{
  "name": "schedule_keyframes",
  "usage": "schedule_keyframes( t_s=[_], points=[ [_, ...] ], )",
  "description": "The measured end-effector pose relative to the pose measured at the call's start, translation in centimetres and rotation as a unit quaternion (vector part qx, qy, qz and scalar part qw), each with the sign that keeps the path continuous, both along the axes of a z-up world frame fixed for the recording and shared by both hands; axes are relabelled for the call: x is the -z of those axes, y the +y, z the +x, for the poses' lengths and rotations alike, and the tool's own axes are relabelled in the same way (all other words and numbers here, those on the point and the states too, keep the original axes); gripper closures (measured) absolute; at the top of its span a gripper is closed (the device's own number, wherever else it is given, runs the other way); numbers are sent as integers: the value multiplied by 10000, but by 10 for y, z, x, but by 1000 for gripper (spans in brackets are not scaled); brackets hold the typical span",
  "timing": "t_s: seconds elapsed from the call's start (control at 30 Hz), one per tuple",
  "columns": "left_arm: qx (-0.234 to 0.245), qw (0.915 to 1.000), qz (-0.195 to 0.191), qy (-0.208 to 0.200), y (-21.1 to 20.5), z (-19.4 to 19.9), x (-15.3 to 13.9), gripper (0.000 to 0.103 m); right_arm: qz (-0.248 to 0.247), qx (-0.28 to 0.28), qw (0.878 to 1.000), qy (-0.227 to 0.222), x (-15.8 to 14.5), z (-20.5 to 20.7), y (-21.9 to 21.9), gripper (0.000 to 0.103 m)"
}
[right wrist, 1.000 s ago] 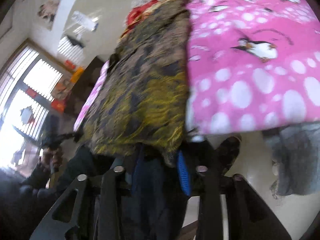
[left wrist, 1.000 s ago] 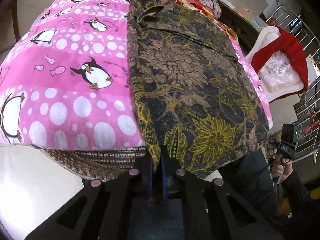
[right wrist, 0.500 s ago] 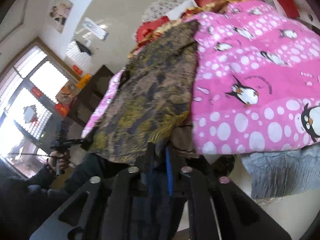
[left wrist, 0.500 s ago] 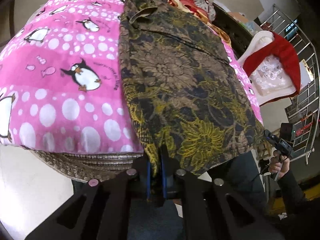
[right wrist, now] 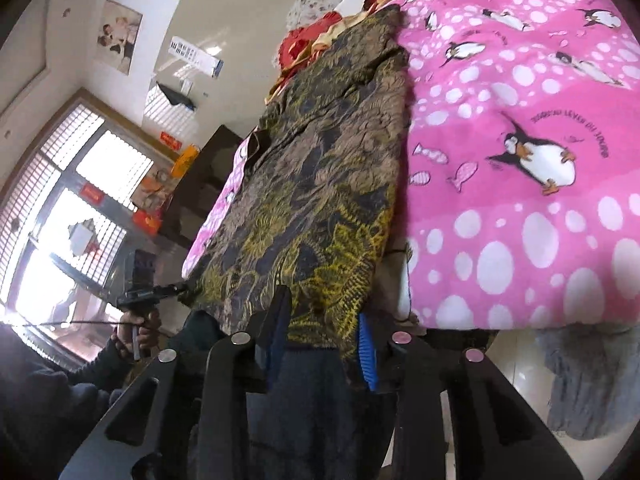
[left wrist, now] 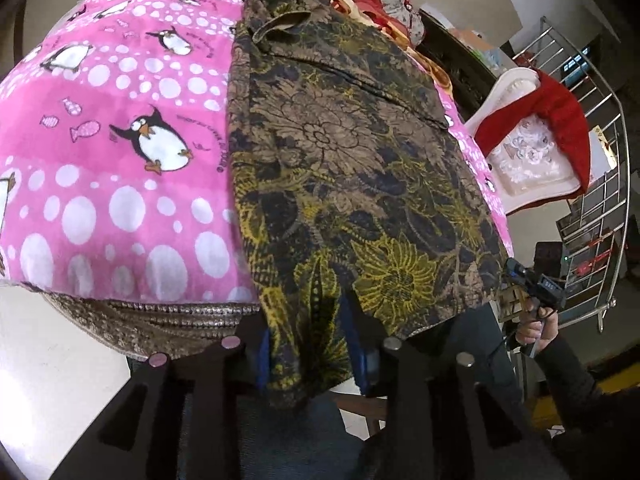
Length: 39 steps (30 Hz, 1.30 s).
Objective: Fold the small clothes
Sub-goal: 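Grasp the shirt hem with both grippers and fold it toward the collar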
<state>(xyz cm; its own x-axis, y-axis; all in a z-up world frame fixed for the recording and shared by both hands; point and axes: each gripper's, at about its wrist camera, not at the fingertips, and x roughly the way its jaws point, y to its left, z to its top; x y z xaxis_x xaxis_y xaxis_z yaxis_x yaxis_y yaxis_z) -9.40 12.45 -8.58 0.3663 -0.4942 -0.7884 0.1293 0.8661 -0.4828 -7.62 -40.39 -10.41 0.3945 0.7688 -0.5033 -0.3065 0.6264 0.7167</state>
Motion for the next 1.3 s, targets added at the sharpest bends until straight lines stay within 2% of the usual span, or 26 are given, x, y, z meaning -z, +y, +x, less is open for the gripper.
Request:
schedule_keyframes(
  t_s=[0.07,0.13,0.2,0.37,0.5,0.63,0.87,0.97,1.07,1.13,1.2,1.27,1.3],
  points=[
    [-34,10000,7,17,3,2,2,90,-42,45,10000,-58,-3,1,-1,85],
    [-92,10000,-4,10,5,2,2,99,-181,19,9998,-108,-5,2,2,88],
    [-188,9998,-21,-33,8,2,1,100,-303,-28,9995,-127,-7,3,5,98],
    [-255,9990,-114,-343,14,-10,-16,101,-578,18,9966,-594,-40,-5,8,102],
    [-515,9935,-718,-714,41,-26,-42,101,-638,-23,9916,-1128,-85,-20,6,102],
    [-580,9876,-972,-1087,56,-47,-71,101,-607,-6,9860,-1551,-124,-32,2,102],
    [-244,9766,-1372,-1635,63,-97,-120,100,-472,-59,9774,-2057,-178,-70,-16,102],
    [22,9686,-1659,-1852,61,-112,-141,100,-625,-207,9742,-2161,-193,-82,-14,102],
    [315,9600,-1848,-2079,55,-111,-160,100,-469,-208,9723,-2278,-203,-88,-20,102],
    [387,9585,-1872,-2115,52,-101,-162,100,-460,-102,9712,-2335,-204,-84,-26,102],
    [188,9619,-1869,-1985,53,-80,-151,99,-438,20,9730,-2266,-197,-71,-31,102],
    [-411,9717,-1838,-1424,62,-47,-122,100,-511,123,9775,-2044,-182,-52,-30,102],
    [-538,9721,-1874,-1303,64,-37,-113,100,-537,148,9796,-1932,-175,-41,-27,102]
  ],
)
